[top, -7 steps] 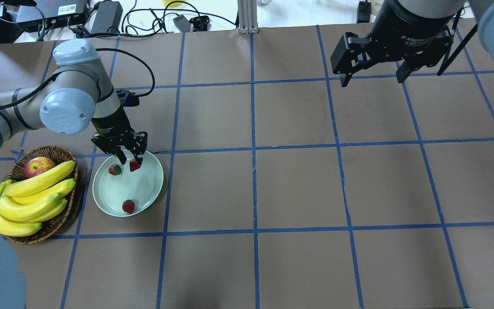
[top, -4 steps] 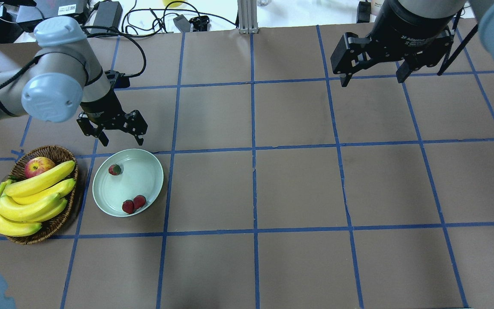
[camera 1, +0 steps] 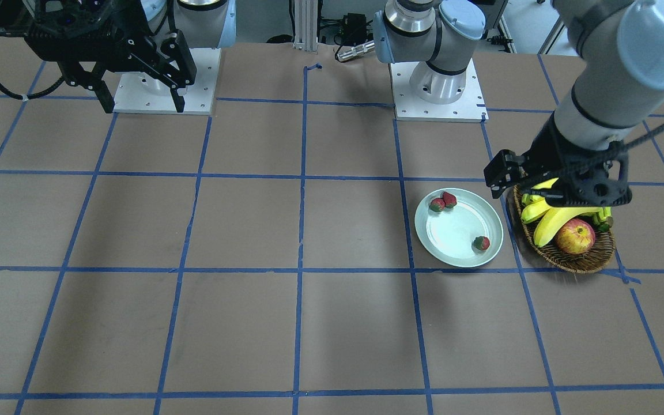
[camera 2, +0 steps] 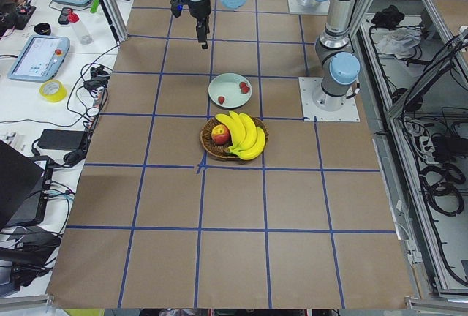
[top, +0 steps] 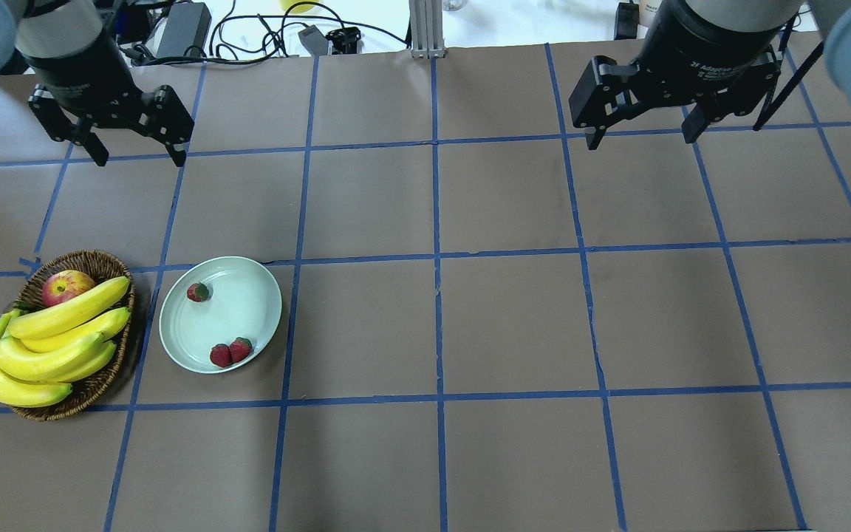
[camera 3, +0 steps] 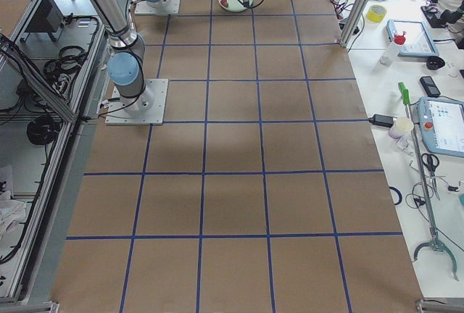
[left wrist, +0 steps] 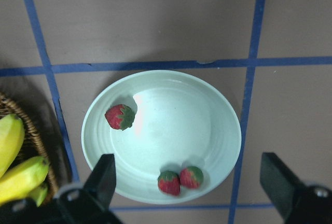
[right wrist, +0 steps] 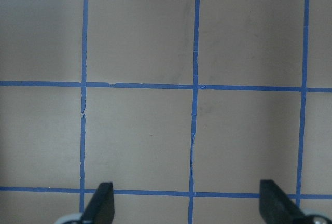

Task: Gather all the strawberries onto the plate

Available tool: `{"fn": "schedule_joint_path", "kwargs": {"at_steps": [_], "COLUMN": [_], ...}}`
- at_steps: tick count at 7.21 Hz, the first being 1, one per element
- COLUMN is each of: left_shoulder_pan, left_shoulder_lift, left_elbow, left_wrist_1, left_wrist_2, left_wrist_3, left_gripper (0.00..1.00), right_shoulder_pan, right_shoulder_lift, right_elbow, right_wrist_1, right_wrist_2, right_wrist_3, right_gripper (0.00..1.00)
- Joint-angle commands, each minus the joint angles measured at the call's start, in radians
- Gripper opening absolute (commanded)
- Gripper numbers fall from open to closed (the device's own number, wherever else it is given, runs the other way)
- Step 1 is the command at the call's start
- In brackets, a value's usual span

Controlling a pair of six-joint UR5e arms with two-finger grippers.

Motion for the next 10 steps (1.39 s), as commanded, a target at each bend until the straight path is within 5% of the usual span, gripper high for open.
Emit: {"fn": "schedule_joint_path", "kwargs": {"at_steps": [1, 10], "left_shoulder_pan": [-0.019, -0.102], "left_shoulder_lift": [0.081, 0.139], "left_elbow": [-0.014, -0.077], "left_wrist_1": [-0.026, -0.015], "left_wrist_2": [-0.107, -0.077], "left_wrist_3": [-0.14, -0.162], "left_gripper": [1.0, 1.0], "right_shoulder_pan": [0.001, -0.001], "right_shoulder_lift": [0.001, 0.001], "right_elbow": [0.0, 0.0], "right_wrist_1": [0.0, -0.002], "right_wrist_2": [0.002, 0.0], "right_wrist_3": [0.001, 0.001], "right_gripper": [1.0, 1.0]}}
